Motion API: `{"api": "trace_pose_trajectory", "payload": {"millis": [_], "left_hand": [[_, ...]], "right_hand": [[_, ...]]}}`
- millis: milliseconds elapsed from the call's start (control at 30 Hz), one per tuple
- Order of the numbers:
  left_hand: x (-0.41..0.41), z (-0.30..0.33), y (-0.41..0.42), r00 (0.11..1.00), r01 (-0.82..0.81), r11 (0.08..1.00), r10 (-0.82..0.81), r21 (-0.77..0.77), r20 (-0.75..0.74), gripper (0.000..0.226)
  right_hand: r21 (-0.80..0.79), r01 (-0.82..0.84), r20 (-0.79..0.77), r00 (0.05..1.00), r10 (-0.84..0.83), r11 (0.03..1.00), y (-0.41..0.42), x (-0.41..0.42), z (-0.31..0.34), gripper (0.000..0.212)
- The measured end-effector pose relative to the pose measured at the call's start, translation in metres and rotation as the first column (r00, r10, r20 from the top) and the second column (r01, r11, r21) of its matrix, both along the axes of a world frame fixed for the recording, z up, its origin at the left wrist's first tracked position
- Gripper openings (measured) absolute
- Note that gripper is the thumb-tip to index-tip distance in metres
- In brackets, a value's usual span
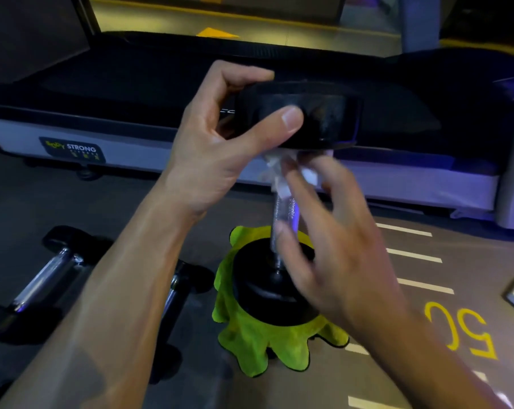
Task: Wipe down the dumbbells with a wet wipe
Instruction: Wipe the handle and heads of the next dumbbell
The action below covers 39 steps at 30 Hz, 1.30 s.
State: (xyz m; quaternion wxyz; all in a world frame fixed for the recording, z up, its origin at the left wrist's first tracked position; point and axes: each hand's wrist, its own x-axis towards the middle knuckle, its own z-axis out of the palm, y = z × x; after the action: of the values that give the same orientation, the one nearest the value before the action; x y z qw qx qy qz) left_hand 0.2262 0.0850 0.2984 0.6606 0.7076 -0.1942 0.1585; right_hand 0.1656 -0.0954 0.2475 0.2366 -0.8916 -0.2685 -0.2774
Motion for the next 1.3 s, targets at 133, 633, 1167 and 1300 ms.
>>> {"api": "trace_pose_trajectory", "payload": {"millis": [133, 633, 1167, 1300], "left_hand": [[0.001, -0.001, 0.002, 1.0, -0.023, 1.0, 0.023, -0.016, -0.008, 0.041], [-0.003, 0.004, -0.001, 0.952, -0.305, 0.944, 0.307, 0.124, 0.0, 0.061], [0.003, -0.001, 0.015, 0.943, -0.331, 0.939, 0.327, 0.092, 0.06, 0.058], [0.002, -0.003, 0.021, 0.962, -0.269, 0.96, 0.263, 0.083, 0.074, 0.054]], "right_hand": [[0.03, -0.023, -0.046, 0.999, 0.025, 0.999, 0.004, -0.003, -0.01, 0.055], [-0.017, -0.098, -0.238, 0.967, 0.092, 0.995, -0.004, -0.023, -0.007, 0.044], [0.043, -0.138, -0.283, 0.948, 0.145, 0.989, 0.005, -0.026, -0.019, 0.03], [0.307, -0.117, -0.38, 0.895, 0.234, 0.945, -0.016, -0.013, -0.026, 0.018]]}}
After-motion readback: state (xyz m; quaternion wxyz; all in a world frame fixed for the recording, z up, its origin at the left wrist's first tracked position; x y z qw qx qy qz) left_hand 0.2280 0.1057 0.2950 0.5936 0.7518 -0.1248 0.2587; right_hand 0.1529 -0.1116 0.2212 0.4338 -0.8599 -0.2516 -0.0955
